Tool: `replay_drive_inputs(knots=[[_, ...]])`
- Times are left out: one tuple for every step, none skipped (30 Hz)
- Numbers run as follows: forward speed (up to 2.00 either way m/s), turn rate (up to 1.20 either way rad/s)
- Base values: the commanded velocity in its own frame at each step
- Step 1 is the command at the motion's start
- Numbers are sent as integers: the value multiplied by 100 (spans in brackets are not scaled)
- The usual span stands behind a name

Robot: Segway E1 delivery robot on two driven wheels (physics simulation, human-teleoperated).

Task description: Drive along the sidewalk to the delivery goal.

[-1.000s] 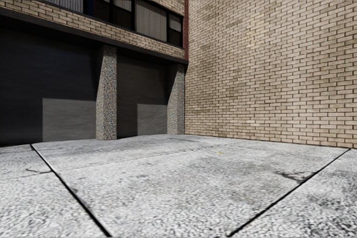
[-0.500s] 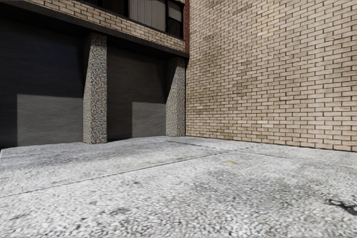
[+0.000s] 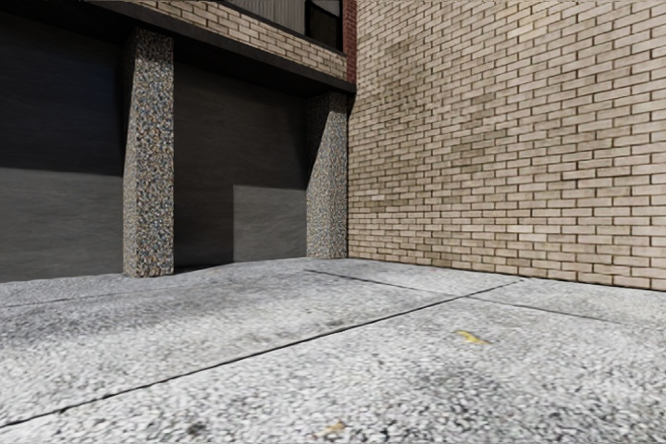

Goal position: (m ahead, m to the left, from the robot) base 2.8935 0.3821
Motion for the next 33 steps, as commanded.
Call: replay_drive_inputs(knots=[[200, 0], [200, 0], [200, 0], [200, 0], [200, 0], [200, 0], [200, 0], [200, 0], [200, 0], [200, 0], [200, 0], [200, 0], [200, 0], [200, 0], [200, 0], [175, 0], [146, 0], [146, 0], [135, 1], [129, 5], [128, 13], [128, 13], [127, 23], [127, 26], [127, 27], [127, 28], [127, 28], [127, 28], [126, 28], [120, 34], [120, 34], [115, 37], [112, 37]])
